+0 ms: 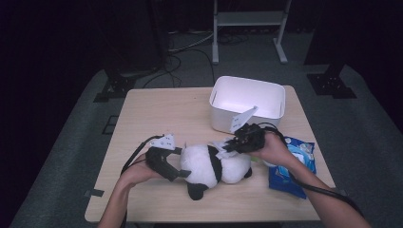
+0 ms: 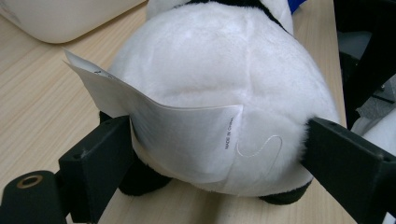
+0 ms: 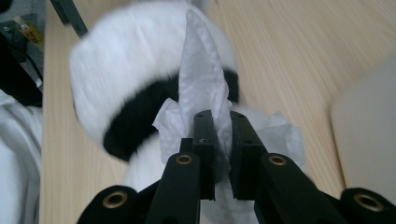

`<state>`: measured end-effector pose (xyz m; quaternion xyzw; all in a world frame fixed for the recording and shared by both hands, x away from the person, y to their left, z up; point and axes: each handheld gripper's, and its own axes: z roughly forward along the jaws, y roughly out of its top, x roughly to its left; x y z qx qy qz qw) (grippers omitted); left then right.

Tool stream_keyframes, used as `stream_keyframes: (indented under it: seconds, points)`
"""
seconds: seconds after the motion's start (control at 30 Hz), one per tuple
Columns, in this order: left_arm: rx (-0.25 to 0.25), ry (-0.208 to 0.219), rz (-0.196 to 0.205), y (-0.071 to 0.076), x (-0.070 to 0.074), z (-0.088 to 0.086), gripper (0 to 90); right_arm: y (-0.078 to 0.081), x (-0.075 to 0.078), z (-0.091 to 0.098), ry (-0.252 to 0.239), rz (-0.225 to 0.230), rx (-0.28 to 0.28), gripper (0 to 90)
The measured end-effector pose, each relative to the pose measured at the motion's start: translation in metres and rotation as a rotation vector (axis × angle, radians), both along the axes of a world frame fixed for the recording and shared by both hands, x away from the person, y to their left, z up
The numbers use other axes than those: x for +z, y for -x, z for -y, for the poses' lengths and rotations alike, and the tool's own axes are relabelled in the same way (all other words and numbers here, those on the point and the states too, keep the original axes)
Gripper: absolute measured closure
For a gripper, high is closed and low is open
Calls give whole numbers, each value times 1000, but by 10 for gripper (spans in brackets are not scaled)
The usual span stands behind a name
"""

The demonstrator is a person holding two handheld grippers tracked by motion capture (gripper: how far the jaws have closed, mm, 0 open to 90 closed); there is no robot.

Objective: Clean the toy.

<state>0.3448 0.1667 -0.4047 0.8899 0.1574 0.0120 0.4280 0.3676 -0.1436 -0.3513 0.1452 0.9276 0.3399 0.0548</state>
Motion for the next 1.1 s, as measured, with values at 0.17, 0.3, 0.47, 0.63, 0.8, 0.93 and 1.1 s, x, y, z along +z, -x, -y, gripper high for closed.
stream_keyframes:
  seconds: [0.17,0.3,0.47,0.63,0.8,0.93,1.1]
  points:
    - [7,8,-1,-1,-1,0,89,5,-10,29,-3,-26,-41,820]
    - [4,-2,7,0,0,2,89,13,-14,33,-9,-31,-41,820]
    - [12,0,9,-2,-1,0,89,20,-17,29,-23,-37,-16,820]
    - [17,0,8,-4,-2,-2,89,29,-17,14,-17,-16,29,819]
    - [23,0,12,-4,-3,-2,89,33,-18,-6,-21,-8,86,818]
    - [24,4,8,-5,-3,-2,89,37,-17,-6,-10,0,99,816]
    - [23,2,9,-5,-3,-2,89,40,-18,11,-15,-5,77,816]
